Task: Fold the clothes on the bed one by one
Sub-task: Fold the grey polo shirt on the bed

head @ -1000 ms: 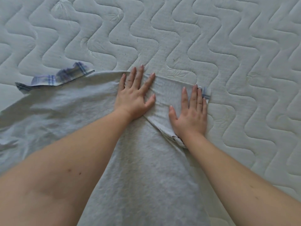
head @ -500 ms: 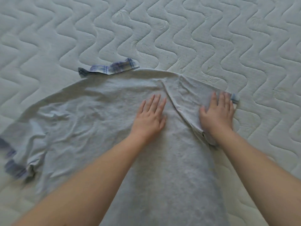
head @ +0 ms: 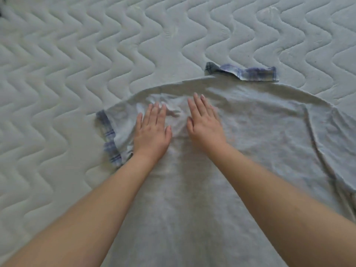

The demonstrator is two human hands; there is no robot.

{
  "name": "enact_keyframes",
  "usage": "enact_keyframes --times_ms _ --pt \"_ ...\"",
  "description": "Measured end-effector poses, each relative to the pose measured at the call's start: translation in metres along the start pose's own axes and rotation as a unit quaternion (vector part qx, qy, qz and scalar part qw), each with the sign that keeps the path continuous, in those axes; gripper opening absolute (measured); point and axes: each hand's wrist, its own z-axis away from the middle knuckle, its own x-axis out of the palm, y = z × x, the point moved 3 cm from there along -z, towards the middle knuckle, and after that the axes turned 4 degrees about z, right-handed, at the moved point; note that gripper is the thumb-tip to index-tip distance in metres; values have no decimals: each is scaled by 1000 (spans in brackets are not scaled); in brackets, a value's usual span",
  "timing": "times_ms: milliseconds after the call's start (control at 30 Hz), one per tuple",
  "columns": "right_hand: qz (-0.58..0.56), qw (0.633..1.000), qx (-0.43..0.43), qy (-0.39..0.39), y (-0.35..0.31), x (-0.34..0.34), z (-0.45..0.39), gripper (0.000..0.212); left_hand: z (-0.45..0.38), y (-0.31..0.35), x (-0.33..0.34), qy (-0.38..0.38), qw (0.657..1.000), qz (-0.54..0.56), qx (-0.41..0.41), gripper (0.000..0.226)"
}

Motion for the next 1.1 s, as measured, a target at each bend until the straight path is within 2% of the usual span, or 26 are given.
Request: enact_keyframes --times_ms 100,233,400,600,767,900,1100 --pt "10 998 -54 -20 -42 21 -18 59 3 -42 10 -26 998 -8 -50 72" --pt "44 993 -94 -55 -55 46 -34 60 30 -61 28 -26 998 -2 -51 84" --pt "74 996 -20 -38 -15 40 -66 64 58 -63 45 40 999 -3 -16 73" --pt "70 996 -28 -40 -18 35 -75 63 55 -65 52 81 996 6 23 65" --pt "2 998 -43 48 -37 18 -93 50 56 -67 54 149 988 22 45 56" --pt "6 998 -33 50 -44 15 -123 31 55 -69 57 164 984 29 65 53" --pt "15 999 30 28 -44 16 -141 28 56 -69 57 166 983 26 74 50"
